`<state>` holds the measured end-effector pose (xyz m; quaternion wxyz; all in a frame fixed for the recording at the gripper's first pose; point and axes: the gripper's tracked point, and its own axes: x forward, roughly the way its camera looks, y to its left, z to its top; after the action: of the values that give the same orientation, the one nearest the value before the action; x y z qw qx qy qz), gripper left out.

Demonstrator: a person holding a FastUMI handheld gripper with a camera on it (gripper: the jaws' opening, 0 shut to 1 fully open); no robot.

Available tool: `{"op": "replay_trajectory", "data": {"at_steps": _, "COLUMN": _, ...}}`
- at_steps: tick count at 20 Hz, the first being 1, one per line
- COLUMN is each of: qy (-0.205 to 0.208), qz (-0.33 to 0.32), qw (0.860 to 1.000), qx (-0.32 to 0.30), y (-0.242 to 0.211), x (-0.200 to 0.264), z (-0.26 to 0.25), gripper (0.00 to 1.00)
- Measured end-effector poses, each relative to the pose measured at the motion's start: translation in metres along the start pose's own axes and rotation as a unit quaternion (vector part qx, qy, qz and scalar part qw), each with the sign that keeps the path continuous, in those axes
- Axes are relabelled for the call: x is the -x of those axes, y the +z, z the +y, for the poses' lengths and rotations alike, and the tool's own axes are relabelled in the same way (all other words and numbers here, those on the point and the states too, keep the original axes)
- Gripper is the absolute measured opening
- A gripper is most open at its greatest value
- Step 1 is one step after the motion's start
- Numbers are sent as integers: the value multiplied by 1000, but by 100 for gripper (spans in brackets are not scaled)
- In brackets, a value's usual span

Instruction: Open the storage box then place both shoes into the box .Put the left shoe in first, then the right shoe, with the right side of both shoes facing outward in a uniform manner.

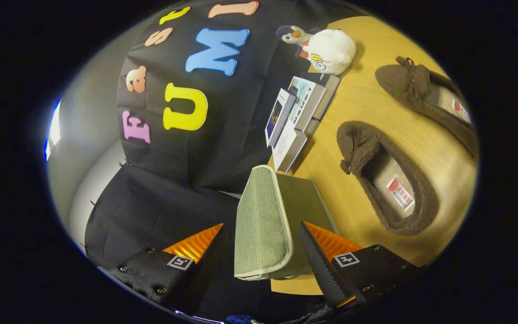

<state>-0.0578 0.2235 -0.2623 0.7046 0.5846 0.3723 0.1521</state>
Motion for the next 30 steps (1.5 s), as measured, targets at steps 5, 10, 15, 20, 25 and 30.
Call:
{"op": "replay_trajectory", "data": {"at_steps": 5, "qy": 16, "qz": 16, "qw": 997, "qx": -67, "y": -14, "x": -17, "z": -11, "gripper": 96}}
{"op": "replay_trajectory", "data": {"at_steps": 10, "qy": 38, "qz": 31, "qw": 993, "qx": -110, "y": -26, "x": -23, "z": -10, "gripper": 92}}
{"op": "replay_trajectory", "data": {"at_steps": 15, "qy": 43, "qz": 59, "qw": 990, "qx": -121, "y": -42, "x": -34, "z": -8, "gripper": 86}}
{"op": "replay_trajectory", "data": {"at_steps": 20, "qy": 33, "qz": 70, "qw": 990, "qx": -122, "y": -50, "x": -33, "z": -13, "gripper": 48}}
{"op": "replay_trajectory", "data": {"at_steps": 25, "qy": 41, "qz": 51, "qw": 995, "qx": -75, "y": -33, "x": -21, "z": 4, "gripper": 0}}
{"op": "replay_trajectory", "data": {"at_steps": 30, "qy": 40, "qz": 66, "qw": 997, "qx": 12, "y": -32, "x": -19, "z": 43, "gripper": 0}}
